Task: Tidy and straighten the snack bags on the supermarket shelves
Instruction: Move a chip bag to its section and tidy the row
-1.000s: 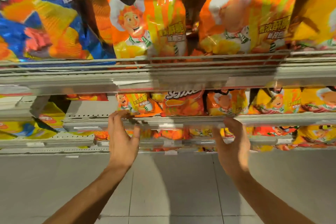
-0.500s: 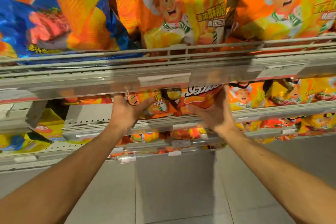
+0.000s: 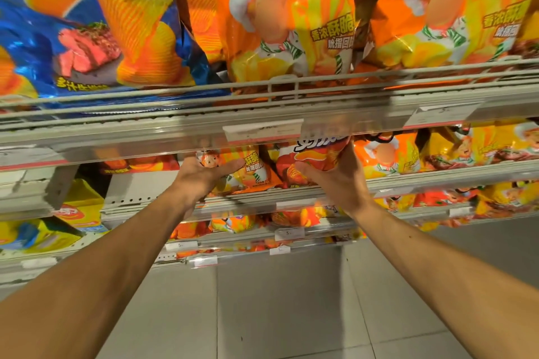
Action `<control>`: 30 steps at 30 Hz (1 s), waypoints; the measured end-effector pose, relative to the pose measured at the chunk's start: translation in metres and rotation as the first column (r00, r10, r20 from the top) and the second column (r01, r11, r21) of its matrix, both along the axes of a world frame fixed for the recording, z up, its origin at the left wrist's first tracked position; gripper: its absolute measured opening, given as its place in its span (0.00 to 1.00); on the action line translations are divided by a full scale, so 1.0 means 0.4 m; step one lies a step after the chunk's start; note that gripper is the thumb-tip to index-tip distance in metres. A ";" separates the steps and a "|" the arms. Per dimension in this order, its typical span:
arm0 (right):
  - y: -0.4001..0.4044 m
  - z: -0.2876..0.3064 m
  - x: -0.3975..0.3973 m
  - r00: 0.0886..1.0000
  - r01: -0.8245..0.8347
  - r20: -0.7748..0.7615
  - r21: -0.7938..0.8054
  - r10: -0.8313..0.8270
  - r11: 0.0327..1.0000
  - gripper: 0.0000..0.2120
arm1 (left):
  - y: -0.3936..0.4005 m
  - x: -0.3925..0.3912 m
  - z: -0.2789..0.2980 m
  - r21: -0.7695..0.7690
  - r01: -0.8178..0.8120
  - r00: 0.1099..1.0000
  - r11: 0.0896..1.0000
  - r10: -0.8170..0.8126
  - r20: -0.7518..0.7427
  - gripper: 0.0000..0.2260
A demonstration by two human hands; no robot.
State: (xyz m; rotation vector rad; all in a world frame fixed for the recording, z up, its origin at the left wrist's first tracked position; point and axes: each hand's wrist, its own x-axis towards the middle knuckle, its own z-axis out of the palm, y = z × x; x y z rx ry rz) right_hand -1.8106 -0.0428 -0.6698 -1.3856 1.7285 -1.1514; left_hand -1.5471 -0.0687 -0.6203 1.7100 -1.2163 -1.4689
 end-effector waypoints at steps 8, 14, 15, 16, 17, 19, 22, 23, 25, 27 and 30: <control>0.003 0.040 0.015 0.997 0.076 0.023 -0.057 -0.075 0.995 0.29 | 0.018 -0.005 0.054 -0.044 -0.101 0.994 0.994 0.099 -0.039 0.24; 0.079 0.071 -0.010 0.984 0.088 0.152 0.031 -0.092 0.996 0.29 | 0.064 0.006 0.059 -0.162 -0.177 0.984 0.971 0.175 -0.026 0.16; 0.102 0.073 -0.017 0.972 0.103 0.204 0.063 -0.114 0.993 0.31 | 0.072 0.001 0.052 -0.169 -0.196 0.980 0.966 0.195 -0.022 0.15; 0.127 0.073 -0.025 0.950 0.116 0.282 0.090 -0.137 0.989 0.34 | 0.079 -0.006 0.043 -0.170 -0.219 0.976 0.961 0.217 -0.032 0.16; 0.153 0.069 -0.038 0.931 0.129 0.329 0.110 -0.158 0.986 0.36 | 0.083 -0.017 0.034 -0.169 -0.237 0.972 0.957 0.232 -0.047 0.17; 0.217 0.057 -0.064 0.932 0.149 0.310 0.154 -0.191 0.977 0.33 | 0.090 -0.049 0.021 -0.173 -0.239 0.971 0.956 0.229 -0.075 0.18; 0.310 0.028 -0.116 0.930 0.209 0.262 0.202 -0.259 0.957 0.26 | 0.088 -0.122 0.003 -0.176 -0.235 0.961 0.956 0.201 -0.193 0.18; 0.336 0.013 -0.137 0.925 0.233 0.252 0.222 -0.286 0.947 0.24 | 0.083 -0.152 -0.001 -0.179 -0.241 0.953 0.954 0.198 -0.227 0.17; 0.378 -0.010 -0.171 0.914 0.272 0.226 0.274 -0.337 0.922 0.23 | 0.070 -0.212 -0.011 -0.223 -0.243 0.951 0.944 0.187 -0.247 0.16; 0.408 -0.030 -0.204 0.898 0.303 0.220 0.317 -0.381 0.899 0.25 | 0.058 -0.265 -0.023 -0.301 -0.208 0.964 0.931 0.143 -0.223 0.13; 0.442 -0.055 -0.242 0.872 0.349 0.219 0.349 -0.438 0.869 0.28 | 0.057 -0.325 -0.035 -0.344 -0.217 0.968 0.914 0.156 -0.196 0.22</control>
